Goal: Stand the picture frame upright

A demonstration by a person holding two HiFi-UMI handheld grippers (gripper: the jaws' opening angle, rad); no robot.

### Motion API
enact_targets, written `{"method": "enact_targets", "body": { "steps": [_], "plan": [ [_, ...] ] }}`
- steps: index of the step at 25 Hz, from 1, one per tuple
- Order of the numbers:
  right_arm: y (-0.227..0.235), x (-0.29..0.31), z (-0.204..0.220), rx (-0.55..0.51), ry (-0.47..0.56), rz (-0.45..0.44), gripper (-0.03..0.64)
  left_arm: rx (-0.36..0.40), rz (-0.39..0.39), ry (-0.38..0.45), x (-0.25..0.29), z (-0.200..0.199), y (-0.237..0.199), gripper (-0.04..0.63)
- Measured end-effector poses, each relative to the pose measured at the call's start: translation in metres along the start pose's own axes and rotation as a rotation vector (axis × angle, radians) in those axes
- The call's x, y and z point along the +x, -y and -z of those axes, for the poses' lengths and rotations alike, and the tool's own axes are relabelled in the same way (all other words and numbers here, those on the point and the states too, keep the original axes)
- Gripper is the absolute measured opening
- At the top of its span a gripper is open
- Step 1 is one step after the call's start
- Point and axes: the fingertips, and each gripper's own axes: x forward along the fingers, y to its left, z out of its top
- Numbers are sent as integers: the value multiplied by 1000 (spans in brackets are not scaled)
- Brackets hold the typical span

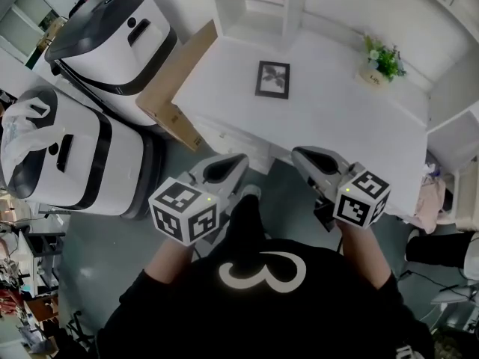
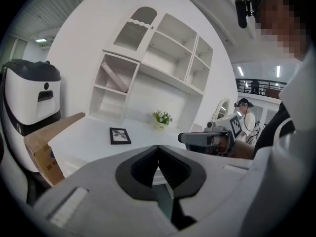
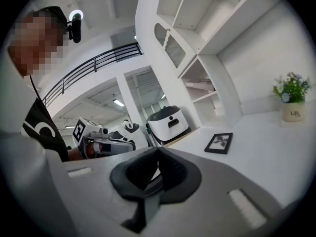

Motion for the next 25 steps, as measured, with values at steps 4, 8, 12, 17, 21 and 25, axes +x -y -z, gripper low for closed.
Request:
{"method": "enact_targets", "body": {
  "steps": [4, 8, 12, 17, 21, 25],
  "plan": [
    [33, 20, -14, 16, 1, 39, 3, -10, 25, -29, 33, -11, -31, 9],
    [68, 39, -26, 48, 5, 83, 3, 11, 48, -71, 66, -27, -62, 10],
    [99, 56, -44, 71, 28, 132, 3, 38, 45, -120, 99, -42, -100, 11],
    [133, 70, -60, 112, 37, 192, 3, 16, 71, -167, 141, -57, -136, 11],
    [157, 79, -69, 129, 43, 224, 3, 30, 56, -191, 176, -66, -164, 11],
    [176, 79, -65, 154, 51, 253, 3, 48, 46, -232, 210, -62, -185, 12]
  ]
}}
